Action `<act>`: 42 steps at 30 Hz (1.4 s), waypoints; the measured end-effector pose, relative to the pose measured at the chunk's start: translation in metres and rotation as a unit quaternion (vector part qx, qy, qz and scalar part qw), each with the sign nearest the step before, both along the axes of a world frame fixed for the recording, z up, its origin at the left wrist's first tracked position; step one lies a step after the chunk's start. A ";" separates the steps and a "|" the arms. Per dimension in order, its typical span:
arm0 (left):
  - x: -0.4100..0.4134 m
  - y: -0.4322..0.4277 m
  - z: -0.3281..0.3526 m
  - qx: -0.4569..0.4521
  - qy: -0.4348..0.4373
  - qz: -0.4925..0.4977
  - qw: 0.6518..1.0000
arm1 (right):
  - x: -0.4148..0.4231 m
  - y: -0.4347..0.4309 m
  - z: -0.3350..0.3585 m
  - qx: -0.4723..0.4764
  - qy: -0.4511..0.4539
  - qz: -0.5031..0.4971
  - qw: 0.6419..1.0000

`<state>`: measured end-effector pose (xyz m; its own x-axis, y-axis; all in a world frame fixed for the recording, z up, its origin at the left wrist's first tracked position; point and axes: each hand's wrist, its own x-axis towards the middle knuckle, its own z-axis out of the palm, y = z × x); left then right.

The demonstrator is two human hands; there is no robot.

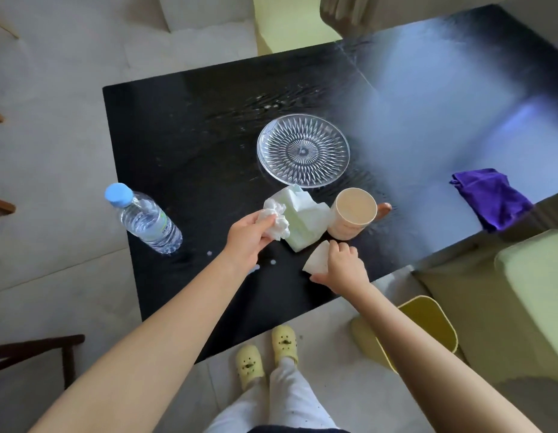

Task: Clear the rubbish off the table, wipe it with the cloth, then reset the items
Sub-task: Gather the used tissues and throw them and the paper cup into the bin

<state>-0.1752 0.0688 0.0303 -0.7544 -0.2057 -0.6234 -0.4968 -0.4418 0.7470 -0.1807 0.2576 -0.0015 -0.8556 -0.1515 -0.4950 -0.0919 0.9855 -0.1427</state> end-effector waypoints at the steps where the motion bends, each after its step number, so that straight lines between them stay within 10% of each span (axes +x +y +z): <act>1: 0.002 0.002 0.000 -0.003 -0.002 -0.005 1.000 | 0.001 0.000 -0.004 -0.008 -0.001 -0.015 1.000; 9: 0.012 0.005 0.011 -0.041 -0.015 -0.051 0.998 | 0.002 -0.004 0.001 -0.094 0.012 -0.064 0.993; 16: -0.001 0.014 0.052 -0.158 0.080 -0.093 0.980 | 0.012 -0.013 0.075 -0.442 -0.045 -0.091 0.891; 35: 0.020 0.025 0.104 -0.528 0.259 -0.426 0.687 | 0.030 -0.014 0.115 -0.559 0.102 -0.150 0.809; 42: 0.022 0.067 0.095 -0.327 0.222 -0.344 0.852 | 0.046 0.040 0.114 -0.586 0.069 -0.240 0.771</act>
